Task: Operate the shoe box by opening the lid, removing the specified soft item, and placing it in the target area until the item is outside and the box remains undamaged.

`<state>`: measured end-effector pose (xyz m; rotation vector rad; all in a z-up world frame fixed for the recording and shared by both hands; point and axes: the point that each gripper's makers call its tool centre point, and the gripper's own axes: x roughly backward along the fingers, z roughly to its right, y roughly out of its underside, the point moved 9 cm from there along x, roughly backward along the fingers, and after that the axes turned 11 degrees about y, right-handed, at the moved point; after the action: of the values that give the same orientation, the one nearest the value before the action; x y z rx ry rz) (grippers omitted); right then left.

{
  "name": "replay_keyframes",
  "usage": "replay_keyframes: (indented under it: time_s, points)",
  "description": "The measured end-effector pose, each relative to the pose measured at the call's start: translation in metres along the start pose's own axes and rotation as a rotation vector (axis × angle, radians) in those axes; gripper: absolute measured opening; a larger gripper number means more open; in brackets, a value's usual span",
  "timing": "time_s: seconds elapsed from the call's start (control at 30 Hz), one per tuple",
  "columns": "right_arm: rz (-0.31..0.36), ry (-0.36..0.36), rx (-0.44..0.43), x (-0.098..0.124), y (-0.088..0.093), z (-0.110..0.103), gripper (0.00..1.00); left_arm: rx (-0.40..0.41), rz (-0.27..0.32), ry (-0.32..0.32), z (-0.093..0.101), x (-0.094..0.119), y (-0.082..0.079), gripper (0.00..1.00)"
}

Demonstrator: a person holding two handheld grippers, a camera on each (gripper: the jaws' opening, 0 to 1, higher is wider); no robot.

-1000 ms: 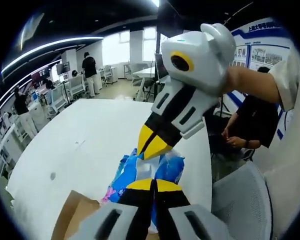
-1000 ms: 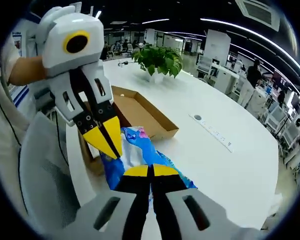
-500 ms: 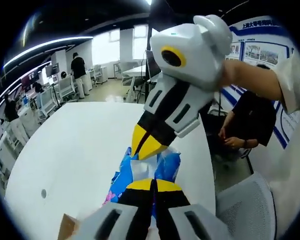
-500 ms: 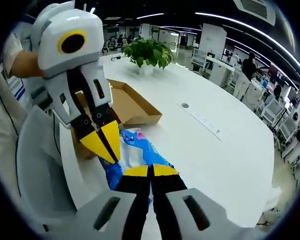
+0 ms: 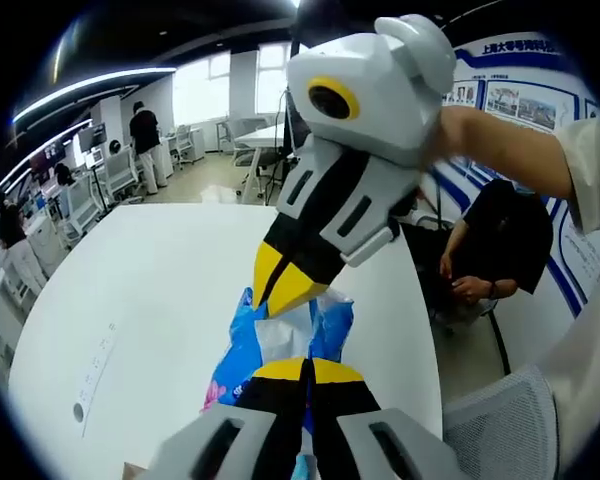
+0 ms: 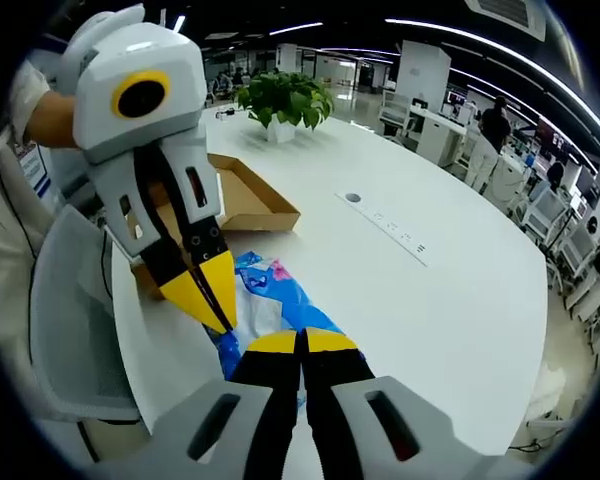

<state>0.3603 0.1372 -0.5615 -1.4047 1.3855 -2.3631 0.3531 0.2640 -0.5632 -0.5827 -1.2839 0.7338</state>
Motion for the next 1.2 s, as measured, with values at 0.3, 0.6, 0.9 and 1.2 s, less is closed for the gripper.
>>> replay_keyframes:
  time_s: [0.3,0.6,0.9,1.2]
  points:
    - [-0.027,-0.021,0.012,-0.005,0.017,0.02,0.0,0.004,-0.02,0.031,-0.012,-0.026,-0.008,0.0]
    - [-0.049,-0.038,0.019,-0.005,0.032,0.037,0.0,0.01,-0.033,0.066,-0.021,-0.051,-0.019,0.0]
    - [-0.06,-0.042,0.032,-0.009,0.046,0.054,0.0,0.013,-0.05,0.092,-0.032,-0.079,-0.027,0.0]
    - [-0.081,-0.047,0.053,-0.023,0.065,0.061,0.0,0.05,-0.067,0.109,-0.041,-0.105,-0.02,0.0]
